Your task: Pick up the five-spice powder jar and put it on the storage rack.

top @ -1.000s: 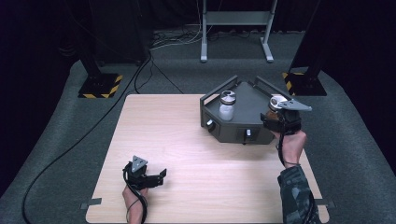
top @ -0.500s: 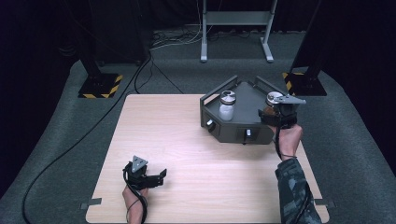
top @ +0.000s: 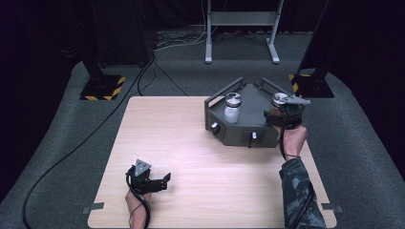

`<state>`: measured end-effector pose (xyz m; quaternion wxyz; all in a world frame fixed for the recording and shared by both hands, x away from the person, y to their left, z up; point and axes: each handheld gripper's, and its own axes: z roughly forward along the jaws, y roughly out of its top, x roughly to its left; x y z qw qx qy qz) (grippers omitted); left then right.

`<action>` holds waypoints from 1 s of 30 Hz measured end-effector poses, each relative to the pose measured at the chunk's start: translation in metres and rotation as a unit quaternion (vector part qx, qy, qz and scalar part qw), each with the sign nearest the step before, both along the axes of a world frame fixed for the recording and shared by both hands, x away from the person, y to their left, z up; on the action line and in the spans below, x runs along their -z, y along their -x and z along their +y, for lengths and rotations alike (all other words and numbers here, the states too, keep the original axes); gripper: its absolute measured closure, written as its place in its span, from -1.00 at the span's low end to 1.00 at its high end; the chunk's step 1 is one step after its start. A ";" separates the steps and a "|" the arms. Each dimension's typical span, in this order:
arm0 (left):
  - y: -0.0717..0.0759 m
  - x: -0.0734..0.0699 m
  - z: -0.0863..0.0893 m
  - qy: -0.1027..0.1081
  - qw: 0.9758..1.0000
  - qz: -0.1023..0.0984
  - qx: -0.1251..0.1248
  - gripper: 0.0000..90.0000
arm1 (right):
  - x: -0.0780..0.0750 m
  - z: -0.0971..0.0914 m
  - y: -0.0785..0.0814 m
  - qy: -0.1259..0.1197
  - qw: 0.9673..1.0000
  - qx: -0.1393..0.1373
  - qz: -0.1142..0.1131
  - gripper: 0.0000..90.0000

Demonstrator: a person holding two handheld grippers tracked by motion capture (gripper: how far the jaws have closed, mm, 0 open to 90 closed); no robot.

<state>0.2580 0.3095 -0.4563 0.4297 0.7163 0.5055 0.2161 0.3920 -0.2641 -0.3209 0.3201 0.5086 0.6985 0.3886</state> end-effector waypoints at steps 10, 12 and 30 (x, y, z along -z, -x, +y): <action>0.000 0.001 0.000 0.002 1.000 -0.001 -0.001 -0.99 | 0.001 -0.003 -0.006 -0.003 1.000 0.004 0.005 -0.33; 0.001 0.001 0.000 0.002 1.000 -0.001 -0.001 -0.99 | 0.002 -0.003 -0.007 -0.003 1.000 0.005 0.007 -0.33; 0.001 0.001 0.000 0.003 1.000 -0.003 0.000 -0.99 | 0.012 -0.004 -0.012 -0.011 1.000 0.006 0.014 -0.33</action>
